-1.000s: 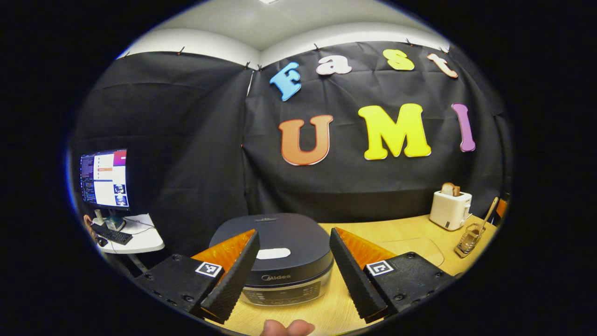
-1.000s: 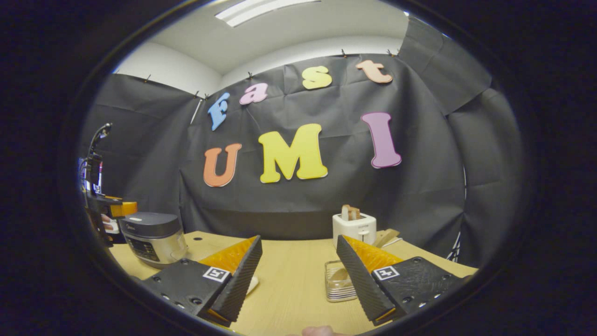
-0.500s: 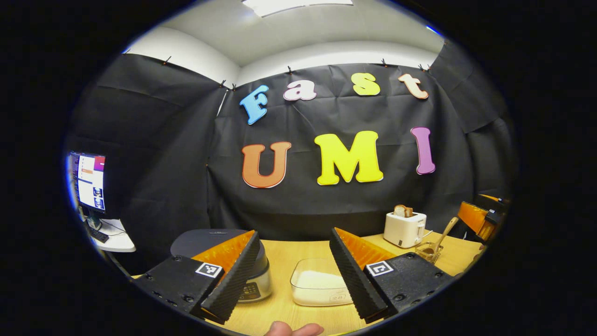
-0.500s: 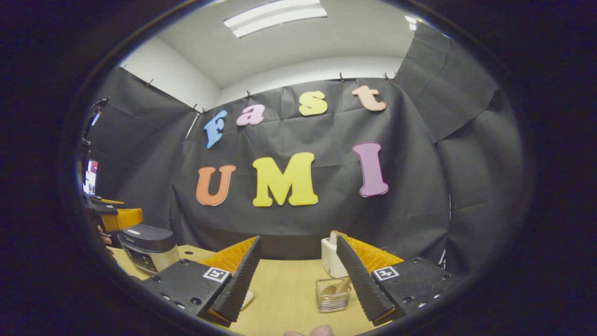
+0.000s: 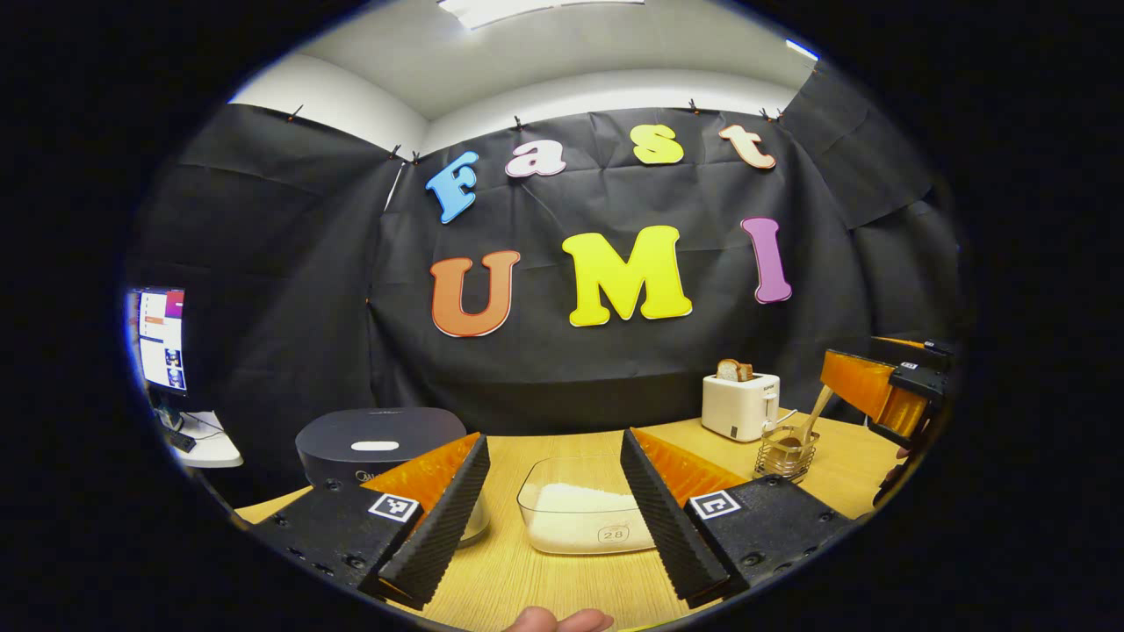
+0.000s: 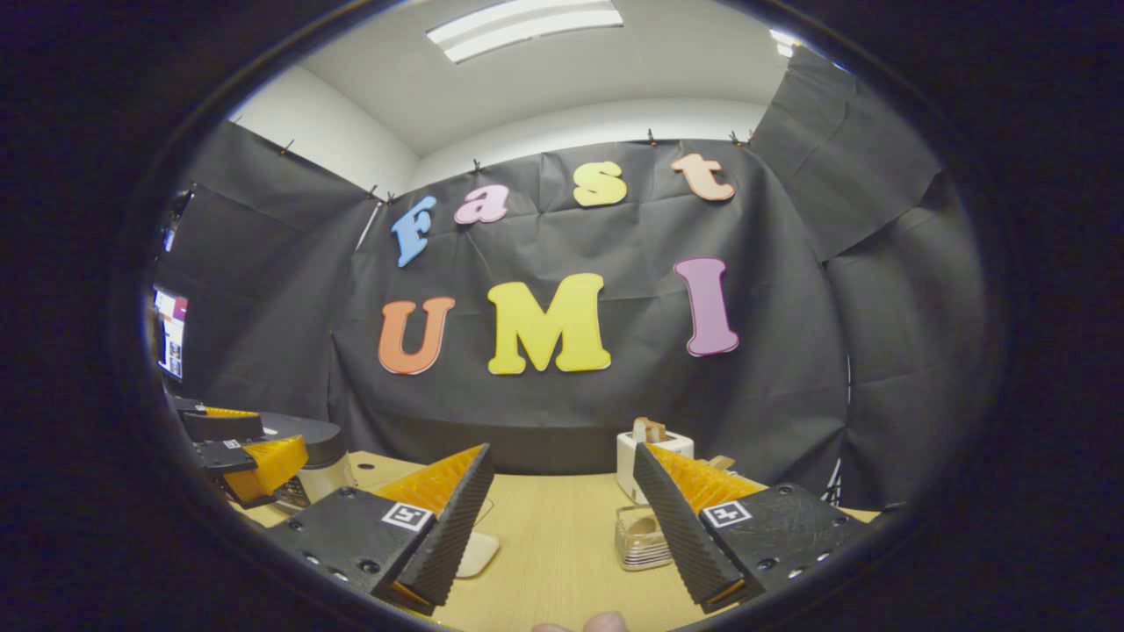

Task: Close the left gripper, press the button to open the rice cooker; take a wooden spoon from the chopstick holder with the right hand, scoop a spoonful of rice and pour it into the rice cooker, then put the wooden spoon back into the chopstick holder.

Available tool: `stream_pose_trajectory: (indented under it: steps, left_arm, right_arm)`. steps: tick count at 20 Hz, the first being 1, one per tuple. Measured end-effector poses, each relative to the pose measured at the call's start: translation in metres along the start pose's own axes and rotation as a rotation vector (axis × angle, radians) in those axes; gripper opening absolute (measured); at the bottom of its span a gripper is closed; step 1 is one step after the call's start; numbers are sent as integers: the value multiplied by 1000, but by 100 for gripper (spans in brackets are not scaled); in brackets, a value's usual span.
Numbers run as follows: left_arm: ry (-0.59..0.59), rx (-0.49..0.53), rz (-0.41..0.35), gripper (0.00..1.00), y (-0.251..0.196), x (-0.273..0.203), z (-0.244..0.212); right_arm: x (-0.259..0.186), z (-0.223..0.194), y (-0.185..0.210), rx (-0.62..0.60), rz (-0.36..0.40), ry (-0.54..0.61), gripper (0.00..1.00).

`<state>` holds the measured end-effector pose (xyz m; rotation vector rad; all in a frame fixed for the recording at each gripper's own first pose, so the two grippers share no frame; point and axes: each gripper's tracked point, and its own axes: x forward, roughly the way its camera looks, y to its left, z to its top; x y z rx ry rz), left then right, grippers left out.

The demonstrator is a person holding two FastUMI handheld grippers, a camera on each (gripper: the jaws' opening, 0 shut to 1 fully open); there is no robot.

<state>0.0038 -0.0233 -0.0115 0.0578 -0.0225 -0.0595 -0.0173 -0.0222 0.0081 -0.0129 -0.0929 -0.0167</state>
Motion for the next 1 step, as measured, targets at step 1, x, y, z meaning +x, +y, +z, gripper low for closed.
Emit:
stream_pose_trajectory:
  steps: [1]
  left_arm:
    - [5, 2, -7, 95, 1, -1, -2]
  right_arm:
    - [-1, 1, 2, -6, -5, -3, 95]
